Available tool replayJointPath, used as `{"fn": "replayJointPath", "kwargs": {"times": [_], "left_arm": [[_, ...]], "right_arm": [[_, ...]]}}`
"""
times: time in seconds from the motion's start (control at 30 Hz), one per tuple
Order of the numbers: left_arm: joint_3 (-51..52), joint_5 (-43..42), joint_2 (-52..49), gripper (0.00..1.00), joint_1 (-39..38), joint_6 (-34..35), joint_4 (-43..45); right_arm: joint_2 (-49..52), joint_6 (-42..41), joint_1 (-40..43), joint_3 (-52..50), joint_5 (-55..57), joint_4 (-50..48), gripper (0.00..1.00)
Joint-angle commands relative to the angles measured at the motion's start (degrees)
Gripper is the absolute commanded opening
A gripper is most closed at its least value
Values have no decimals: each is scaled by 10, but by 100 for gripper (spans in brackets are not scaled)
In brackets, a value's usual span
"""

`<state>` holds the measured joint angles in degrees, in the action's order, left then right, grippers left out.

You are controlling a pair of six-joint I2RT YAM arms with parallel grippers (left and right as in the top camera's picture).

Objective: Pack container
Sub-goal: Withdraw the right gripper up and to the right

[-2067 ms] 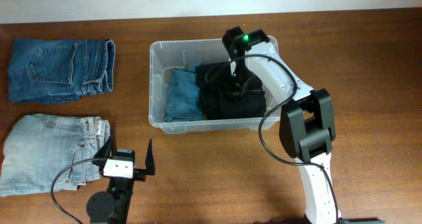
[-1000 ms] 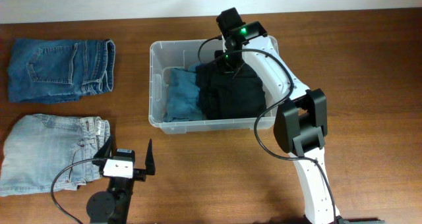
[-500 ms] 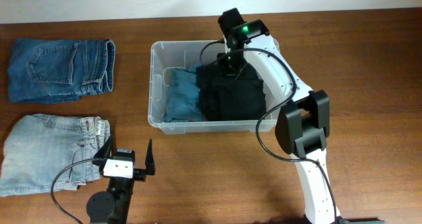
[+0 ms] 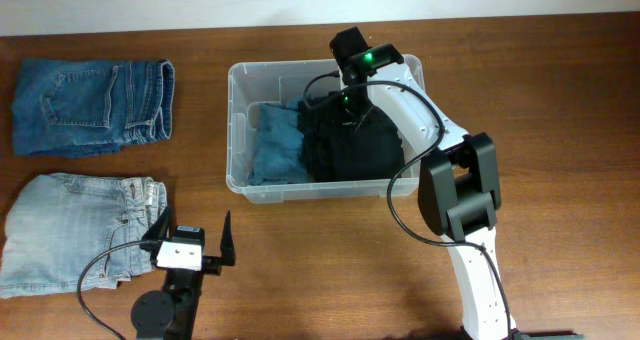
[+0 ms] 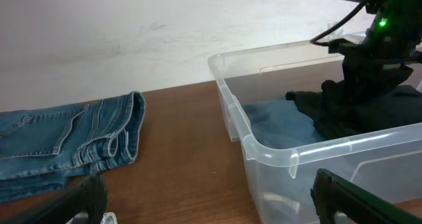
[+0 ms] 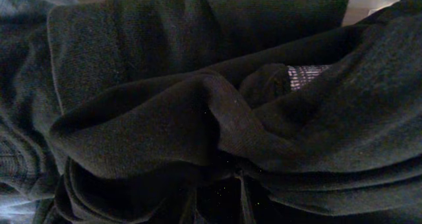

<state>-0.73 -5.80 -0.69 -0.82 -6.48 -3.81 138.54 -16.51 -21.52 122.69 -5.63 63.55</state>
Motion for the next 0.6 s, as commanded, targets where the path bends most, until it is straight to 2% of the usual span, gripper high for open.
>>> {"fn": "replayJointPath", "kwargs": {"times": [0.0, 0.17, 0.3, 0.57], "left_arm": [[2, -4, 3, 99, 3, -9, -1], [2, -4, 3, 99, 3, -9, -1], [2, -4, 3, 99, 3, -9, -2], [2, -4, 3, 99, 3, -9, -1]], "right_arm": [[-15, -4, -1, -1, 3, 13, 16], [-80, -4, -1, 64, 27, 127, 18], [-84, -4, -1, 56, 62, 206, 20], [-78, -4, -2, -53, 61, 148, 20]]}}
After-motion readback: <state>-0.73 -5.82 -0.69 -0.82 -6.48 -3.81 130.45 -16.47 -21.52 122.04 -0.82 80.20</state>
